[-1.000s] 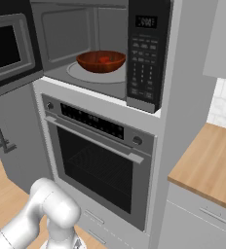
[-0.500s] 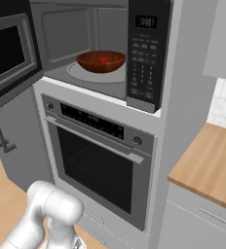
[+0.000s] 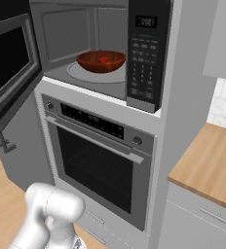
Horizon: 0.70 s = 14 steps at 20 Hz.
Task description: Pick the bell pepper from the sink and place it in the bowl. Then pick the bowl and place it in the microwave. Then close the microwave door and press the start button.
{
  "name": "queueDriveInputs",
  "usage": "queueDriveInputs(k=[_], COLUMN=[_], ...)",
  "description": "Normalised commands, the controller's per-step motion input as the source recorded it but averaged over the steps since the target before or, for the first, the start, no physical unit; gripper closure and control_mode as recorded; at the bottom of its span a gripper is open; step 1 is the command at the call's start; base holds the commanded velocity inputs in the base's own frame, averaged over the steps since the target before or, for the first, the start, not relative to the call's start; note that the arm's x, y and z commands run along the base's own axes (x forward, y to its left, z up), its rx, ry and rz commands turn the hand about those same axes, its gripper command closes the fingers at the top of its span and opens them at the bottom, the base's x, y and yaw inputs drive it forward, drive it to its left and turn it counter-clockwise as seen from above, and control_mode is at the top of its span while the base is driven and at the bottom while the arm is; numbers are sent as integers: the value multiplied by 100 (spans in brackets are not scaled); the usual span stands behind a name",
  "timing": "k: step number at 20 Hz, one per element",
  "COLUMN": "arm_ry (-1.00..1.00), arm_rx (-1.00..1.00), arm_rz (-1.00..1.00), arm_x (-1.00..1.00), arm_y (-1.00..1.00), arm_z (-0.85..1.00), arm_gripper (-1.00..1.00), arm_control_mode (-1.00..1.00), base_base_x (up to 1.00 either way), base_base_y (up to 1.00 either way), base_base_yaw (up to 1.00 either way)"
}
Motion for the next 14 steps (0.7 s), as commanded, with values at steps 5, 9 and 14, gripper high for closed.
queueDriveInputs(k=[5,9,14], arm_ry=[-6,-5,-8], arm_rx=[25,22,19], arm_rz=[0,0,0], arm_x=[-6,0,3], arm_y=[-98,-90,-81], arm_z=[8,1,0], arm_gripper=[-100,-100,-100], arm_control_mode=[-100,-100,-100], base_base_x=[0,0,0], base_base_y=[0,0,0], base_base_yaw=[0,0,0])
